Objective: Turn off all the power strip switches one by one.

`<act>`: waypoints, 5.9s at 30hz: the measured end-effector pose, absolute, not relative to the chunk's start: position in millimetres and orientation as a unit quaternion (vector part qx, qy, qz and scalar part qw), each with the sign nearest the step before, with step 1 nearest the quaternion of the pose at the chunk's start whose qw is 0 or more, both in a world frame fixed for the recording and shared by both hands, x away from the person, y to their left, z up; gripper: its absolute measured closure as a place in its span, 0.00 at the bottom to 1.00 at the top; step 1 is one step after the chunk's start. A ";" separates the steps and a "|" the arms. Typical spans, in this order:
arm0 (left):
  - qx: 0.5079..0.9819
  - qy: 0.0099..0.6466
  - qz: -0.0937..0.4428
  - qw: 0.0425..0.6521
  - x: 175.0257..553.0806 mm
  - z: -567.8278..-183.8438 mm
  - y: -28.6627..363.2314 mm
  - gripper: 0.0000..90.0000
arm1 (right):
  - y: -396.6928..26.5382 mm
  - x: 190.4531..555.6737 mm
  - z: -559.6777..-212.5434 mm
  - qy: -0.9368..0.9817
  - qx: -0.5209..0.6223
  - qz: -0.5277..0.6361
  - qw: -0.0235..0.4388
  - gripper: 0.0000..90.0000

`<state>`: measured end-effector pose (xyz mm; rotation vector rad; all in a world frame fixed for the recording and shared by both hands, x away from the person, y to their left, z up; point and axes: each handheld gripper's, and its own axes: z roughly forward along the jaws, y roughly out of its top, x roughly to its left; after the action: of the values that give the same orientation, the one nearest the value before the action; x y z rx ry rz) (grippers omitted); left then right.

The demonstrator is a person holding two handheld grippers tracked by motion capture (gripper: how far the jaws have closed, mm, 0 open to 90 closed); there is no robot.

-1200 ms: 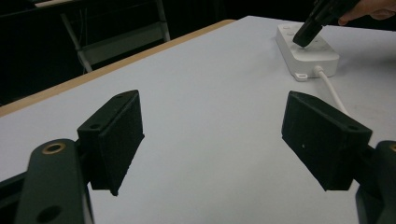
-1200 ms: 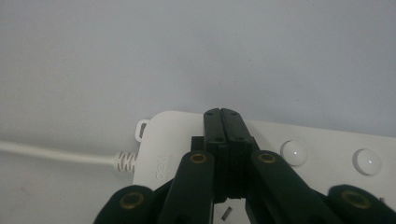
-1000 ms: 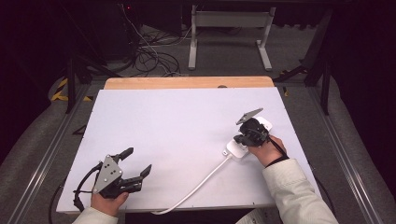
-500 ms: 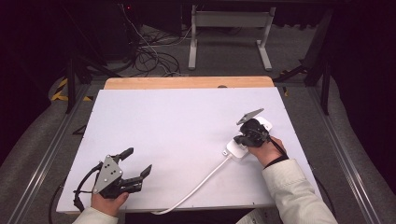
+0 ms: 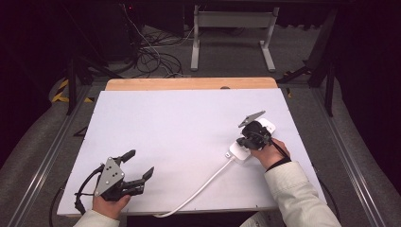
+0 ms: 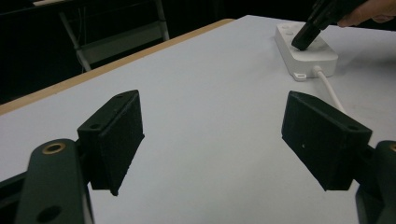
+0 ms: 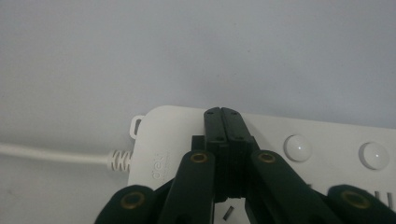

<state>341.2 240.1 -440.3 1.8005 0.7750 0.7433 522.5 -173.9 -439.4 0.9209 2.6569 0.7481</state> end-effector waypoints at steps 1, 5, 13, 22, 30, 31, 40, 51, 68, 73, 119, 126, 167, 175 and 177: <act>0.744 0.321 0.307 0.499 341.1 -440.3 240.0 0.24 | -174.0 523.1 -440.1 0.907 0.316 0.255 0.114 1.00; 0.744 0.320 0.308 0.499 341.1 -440.1 240.1 0.24 | -173.5 521.5 -440.4 0.906 0.312 0.259 0.120 1.00; 0.743 0.321 0.309 0.500 341.8 -440.0 241.3 0.24 | -186.2 517.6 -410.8 0.881 0.305 0.338 0.129 1.00; 0.741 0.322 0.310 0.501 340.9 -440.0 240.5 0.24 | -186.9 515.2 -409.1 0.882 0.301 0.333 0.143 1.00; 0.743 0.322 0.310 0.498 341.8 -440.1 241.3 0.24 | -192.2 520.8 -411.2 0.882 0.308 0.328 0.144 1.00; 0.743 0.322 0.310 0.498 341.8 -440.1 241.2 0.24 | -193.4 522.8 -413.0 0.883 0.310 0.322 0.146 1.00; 0.743 0.324 0.307 0.500 341.9 -440.6 240.8 0.23 | -202.8 533.6 -425.5 0.883 0.329 0.300 0.148 1.00; 0.745 0.322 0.309 0.495 343.2 -440.6 241.4 0.23 | -203.3 541.6 -433.7 0.887 0.337 0.283 0.142 1.00; 0.744 0.328 0.307 0.495 343.2 -441.0 241.3 0.22 | -201.9 544.4 -439.8 0.892 0.338 0.265 0.142 1.00; 0.743 0.327 0.308 0.496 343.2 -440.9 241.2 0.22 | -198.5 541.9 -441.0 0.895 0.330 0.258 0.156 1.00; 0.740 0.330 0.308 0.498 342.9 -440.8 241.3 0.22 | -217.8 541.4 -411.3 0.863 0.345 0.325 0.173 1.00; 0.740 0.332 0.306 0.499 343.1 -441.0 241.3 0.22 | -226.5 549.3 -411.5 0.860 0.358 0.321 0.174 1.00; 0.741 0.330 0.308 0.496 343.1 -441.1 241.2 0.22 | -231.4 569.1 -442.5 0.871 0.375 0.281 0.148 1.00; 0.743 0.328 0.310 0.495 343.0 -441.0 241.0 0.22 | -230.0 568.1 -442.7 0.872 0.373 0.278 0.154 1.00; 0.743 0.327 0.310 0.495 343.1 -441.1 240.9 0.22 | -229.4 567.8 -442.6 0.872 0.373 0.276 0.155 1.00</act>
<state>343.1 240.9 -441.1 1.8007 0.7937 0.7506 567.8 -229.4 -442.6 1.0684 2.4991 0.7914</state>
